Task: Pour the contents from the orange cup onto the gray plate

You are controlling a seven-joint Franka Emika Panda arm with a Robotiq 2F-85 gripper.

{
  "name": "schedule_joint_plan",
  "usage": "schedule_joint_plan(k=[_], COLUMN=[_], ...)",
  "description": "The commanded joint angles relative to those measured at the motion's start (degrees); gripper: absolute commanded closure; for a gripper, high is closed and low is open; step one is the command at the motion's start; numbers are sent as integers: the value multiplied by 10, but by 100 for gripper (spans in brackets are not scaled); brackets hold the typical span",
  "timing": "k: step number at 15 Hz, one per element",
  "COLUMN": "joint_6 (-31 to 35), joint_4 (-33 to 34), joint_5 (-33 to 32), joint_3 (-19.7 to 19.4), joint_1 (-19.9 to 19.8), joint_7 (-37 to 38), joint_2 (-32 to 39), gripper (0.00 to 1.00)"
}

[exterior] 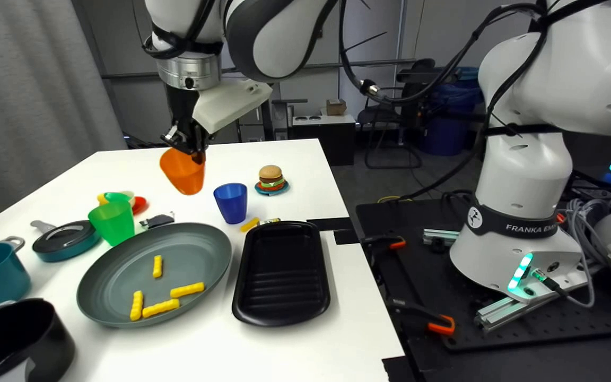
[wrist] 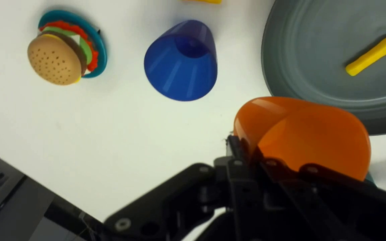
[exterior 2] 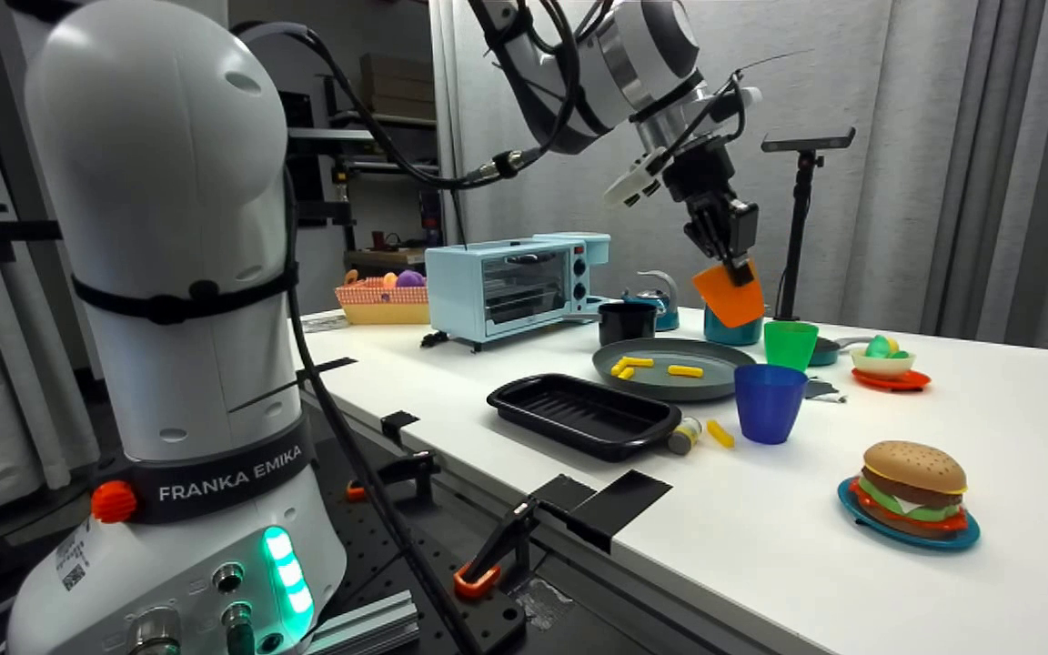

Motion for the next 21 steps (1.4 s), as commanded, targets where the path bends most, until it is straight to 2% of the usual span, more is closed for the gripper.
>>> schedule_joint_plan(k=[1, 4, 7, 13, 21], joint_6=[44, 44, 39, 40, 38], joint_4=[15, 44, 82, 137, 139], joint_5=[161, 295, 364, 388, 396], joint_3=[-5, -6, -12, -38, -65], joint_1=[-19, -26, -32, -35, -38], joint_7=[-76, -152, -197, -219, -213], joint_2=[34, 61, 88, 137, 179], gripper=[100, 100, 100, 100, 100])
